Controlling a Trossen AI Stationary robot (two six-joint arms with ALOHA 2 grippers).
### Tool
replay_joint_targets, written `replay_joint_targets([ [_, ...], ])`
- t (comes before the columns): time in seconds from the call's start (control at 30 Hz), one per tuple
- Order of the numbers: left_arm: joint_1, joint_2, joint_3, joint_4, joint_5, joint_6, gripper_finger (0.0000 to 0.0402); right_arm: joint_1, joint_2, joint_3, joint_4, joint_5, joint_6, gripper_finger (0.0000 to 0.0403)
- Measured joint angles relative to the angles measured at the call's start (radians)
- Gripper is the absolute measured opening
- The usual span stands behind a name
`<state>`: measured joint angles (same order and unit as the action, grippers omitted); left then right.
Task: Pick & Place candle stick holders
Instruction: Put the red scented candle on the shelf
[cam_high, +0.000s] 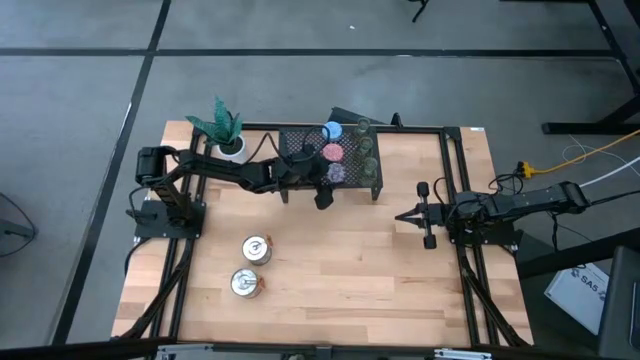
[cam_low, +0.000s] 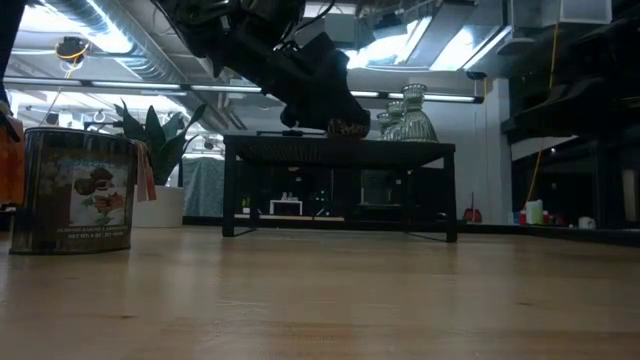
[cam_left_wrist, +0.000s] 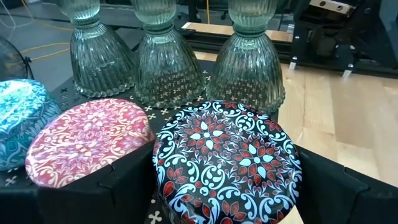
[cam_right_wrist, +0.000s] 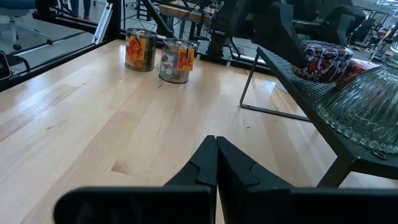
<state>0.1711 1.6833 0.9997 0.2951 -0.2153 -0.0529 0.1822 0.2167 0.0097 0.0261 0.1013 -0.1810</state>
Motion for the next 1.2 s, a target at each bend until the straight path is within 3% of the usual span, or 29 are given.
replay_joint_targets([
  [0.6,0.0,0.001,0.0,-0.009,-0.011,0.023,0.0309,0.0,0.0,0.0,0.0,0.0,0.0,0.0003],
  [0.97,0.0,0.001,0.001,-0.021,-0.011,0.016,0.0356,0.0,0.0,0.0,0.0,0.0,0.0,0.0003],
  [1.2,-0.008,-0.002,0.002,0.001,-0.036,0.02,0.0365,0.0,0.0,0.0,0.0,0.0,0.0,0.0003],
])
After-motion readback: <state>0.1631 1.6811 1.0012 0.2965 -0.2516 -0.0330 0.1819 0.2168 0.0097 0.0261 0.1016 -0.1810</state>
